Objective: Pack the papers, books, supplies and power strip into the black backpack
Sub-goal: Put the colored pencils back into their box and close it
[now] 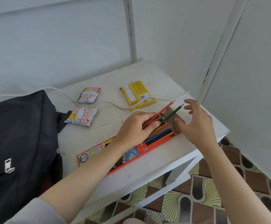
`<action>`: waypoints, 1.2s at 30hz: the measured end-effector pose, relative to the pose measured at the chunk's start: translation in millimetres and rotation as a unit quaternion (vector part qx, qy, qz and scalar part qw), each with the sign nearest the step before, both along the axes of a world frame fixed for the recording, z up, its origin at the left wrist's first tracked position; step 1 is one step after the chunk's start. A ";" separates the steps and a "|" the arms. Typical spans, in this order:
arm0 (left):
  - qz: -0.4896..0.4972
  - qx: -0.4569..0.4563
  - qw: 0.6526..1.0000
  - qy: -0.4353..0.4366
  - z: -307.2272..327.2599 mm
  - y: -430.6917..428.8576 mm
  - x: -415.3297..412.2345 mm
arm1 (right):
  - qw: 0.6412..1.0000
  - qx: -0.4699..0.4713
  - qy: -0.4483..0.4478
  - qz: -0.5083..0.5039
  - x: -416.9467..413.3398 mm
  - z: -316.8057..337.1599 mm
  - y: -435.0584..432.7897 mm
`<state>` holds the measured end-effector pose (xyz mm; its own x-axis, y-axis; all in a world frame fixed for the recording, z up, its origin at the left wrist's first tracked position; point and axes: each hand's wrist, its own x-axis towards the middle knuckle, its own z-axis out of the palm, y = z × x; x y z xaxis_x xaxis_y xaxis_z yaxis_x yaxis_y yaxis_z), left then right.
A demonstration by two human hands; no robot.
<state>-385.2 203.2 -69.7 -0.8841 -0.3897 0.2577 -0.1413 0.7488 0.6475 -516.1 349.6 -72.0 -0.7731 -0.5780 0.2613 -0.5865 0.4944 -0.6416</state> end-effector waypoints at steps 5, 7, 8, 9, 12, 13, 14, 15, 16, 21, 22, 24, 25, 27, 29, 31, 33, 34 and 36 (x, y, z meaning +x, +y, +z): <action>0.000 -0.091 0.994 -0.055 -8.6 -0.6 4.9 | 0.999 0.037 0.025 -0.015 -6.2 -8.9 1.3; 0.004 -0.129 0.989 -0.074 -10.7 0.2 6.3 | 0.998 0.033 0.044 -0.023 -6.3 -12.1 1.4; 0.003 -0.147 0.986 -0.080 -11.0 1.0 7.5 | 0.998 0.032 0.051 -0.027 -6.4 -13.4 1.4; 0.000 -0.167 0.982 -0.083 -11.2 1.5 8.8 | 0.998 0.034 0.054 -0.030 -6.2 -14.8 1.9; -0.007 -0.220 0.971 -0.094 -12.9 2.4 12.0 | 0.995 0.046 0.091 -0.021 -3.5 -19.5 3.6; -0.005 -0.231 0.968 -0.098 -12.9 2.5 12.7 | 0.991 0.065 0.118 -0.013 -2.8 -21.5 4.2; -0.003 -0.238 0.966 -0.102 -12.6 2.9 13.6 | 0.986 0.091 0.136 -0.004 -1.6 -22.9 5.3; 0.000 -0.239 0.965 -0.108 -11.5 4.5 15.0 | 0.983 0.126 0.136 0.007 0.8 -22.6 6.7; 0.004 -0.236 0.964 -0.118 -10.4 6.9 16.6 | 0.979 0.158 0.125 0.016 3.9 -22.2 8.3; 0.004 -0.202 0.958 -0.203 -12.5 16.0 25.0 | 0.980 0.166 0.091 0.056 18.7 -18.1 16.0; 0.003 -0.210 0.955 -0.208 -13.0 16.5 25.3 | 0.982 0.156 0.085 0.057 20.1 -17.4 15.9; -0.002 -0.233 0.948 -0.217 -13.2 16.2 25.5 | 0.983 0.154 0.084 0.052 20.5 -15.8 13.6; -0.007 -0.235 0.946 -0.221 -13.8 16.2 26.3 | 0.981 0.163 0.088 0.049 20.1 -15.2 12.0; -0.017 -0.220 0.950 -0.221 -15.3 16.5 29.2 | 0.975 0.195 0.095 0.047 18.9 -15.3 8.0; -0.017 -0.195 0.959 -0.206 -16.0 17.7 32.6 | 0.969 0.222 0.103 0.047 17.5 -16.6 3.4; -0.012 -0.182 0.966 -0.183 -15.4 19.0 34.3 | 0.964 0.237 0.110 0.045 16.5 -17.4 0.1; -0.007 -0.175 0.970 -0.171 -14.5 20.3 34.8 | 0.962 0.246 0.116 0.042 15.7 -18.1 -1.5; -0.002 -0.177 0.969 -0.171 -14.9 20.6 35.1 | 0.960 0.250 0.120 0.043 15.6 -18.2 -1.5; 0.013 -0.199 0.963 -0.183 -15.9 21.4 36.1 | 0.956 0.258 0.131 0.050 16.3 -18.0 -0.4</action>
<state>-349.1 224.6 -85.6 -0.9350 -0.3485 0.0653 -0.3280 0.9201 0.2142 -499.8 349.2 -90.1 -0.6539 -0.7500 0.0991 -0.7549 0.6382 -0.1515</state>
